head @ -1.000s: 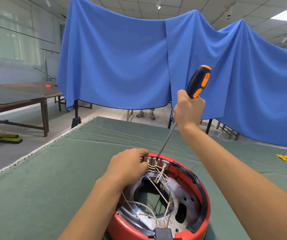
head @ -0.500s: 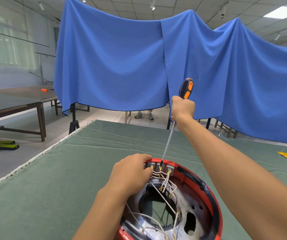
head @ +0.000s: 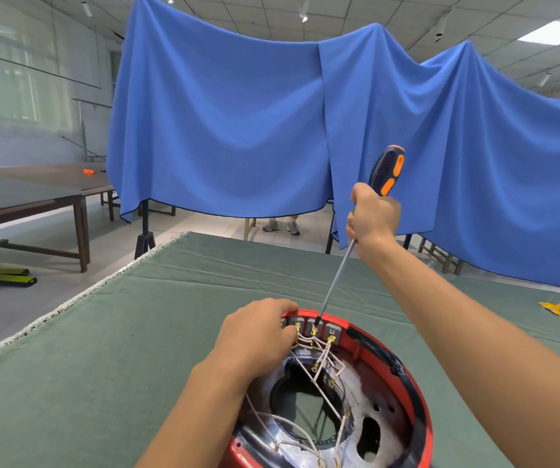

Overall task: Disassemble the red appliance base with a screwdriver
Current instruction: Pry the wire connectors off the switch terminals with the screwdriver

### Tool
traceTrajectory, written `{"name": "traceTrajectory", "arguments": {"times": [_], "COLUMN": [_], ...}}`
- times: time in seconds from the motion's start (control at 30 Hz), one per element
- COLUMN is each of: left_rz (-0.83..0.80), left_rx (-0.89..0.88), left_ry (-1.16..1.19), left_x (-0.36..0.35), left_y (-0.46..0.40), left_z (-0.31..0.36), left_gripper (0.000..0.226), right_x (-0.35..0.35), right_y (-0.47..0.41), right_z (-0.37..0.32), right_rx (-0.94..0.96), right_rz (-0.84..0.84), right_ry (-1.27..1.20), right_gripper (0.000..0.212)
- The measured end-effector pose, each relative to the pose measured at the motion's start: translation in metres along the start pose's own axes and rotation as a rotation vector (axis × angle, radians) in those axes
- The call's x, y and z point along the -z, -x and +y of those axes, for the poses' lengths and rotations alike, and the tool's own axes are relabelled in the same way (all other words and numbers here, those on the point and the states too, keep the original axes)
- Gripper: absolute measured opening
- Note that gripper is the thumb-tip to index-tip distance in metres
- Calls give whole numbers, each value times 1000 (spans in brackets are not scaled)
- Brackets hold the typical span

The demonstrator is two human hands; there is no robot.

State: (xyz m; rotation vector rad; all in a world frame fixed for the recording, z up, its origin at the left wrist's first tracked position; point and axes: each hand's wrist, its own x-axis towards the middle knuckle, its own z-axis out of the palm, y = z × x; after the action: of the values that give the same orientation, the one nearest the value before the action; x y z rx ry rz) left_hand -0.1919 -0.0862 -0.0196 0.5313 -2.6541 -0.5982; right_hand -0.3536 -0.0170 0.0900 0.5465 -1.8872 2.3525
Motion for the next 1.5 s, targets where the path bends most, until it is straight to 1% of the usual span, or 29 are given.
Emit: {"name": "traceTrajectory", "arguments": {"times": [0.13,0.27,0.43,0.57,0.73,0.87,0.93,1.1,1.2,1.33,1.5], "left_rz": [-6,-11,-8,-10,-13,-14,-15,-20,-21,-27,-34], "left_rx": [4,2,1,1,3,0,-2,2,11,14,-1], "left_ry": [-9,-11,-11,-10,-14,-14,-15,-13,-9,-15,-46], "left_x": [1,1,2,2,1,1,1,1,1,3,2], "left_y": [1,3,3,3,2,1,1,0,-1,0,3], "left_z": [1,2,2,2,1,2,2,1,1,1,3], "left_gripper": [43,43,43,43,43,43,42,41,41,41,42], "right_x": [7,9,10,7,5,13,19,33,43,55,58], "right_y": [13,15,5,-7,-20,-26,-26,-21,-15,1,21], "right_z": [-5,-5,0,7,18,26,30,40,37,28,17], "right_rx": [72,69,-9,-72,-165,-245,-284,-364,-331,-207,-45], "right_rz": [-14,9,76,141,183,266,305,353,350,314,287], "right_ry": [-54,-66,-43,14,93,125,111,-10,-94,-198,-237], "right_gripper": [31,32,29,25,16,13,13,14,15,16,23]}}
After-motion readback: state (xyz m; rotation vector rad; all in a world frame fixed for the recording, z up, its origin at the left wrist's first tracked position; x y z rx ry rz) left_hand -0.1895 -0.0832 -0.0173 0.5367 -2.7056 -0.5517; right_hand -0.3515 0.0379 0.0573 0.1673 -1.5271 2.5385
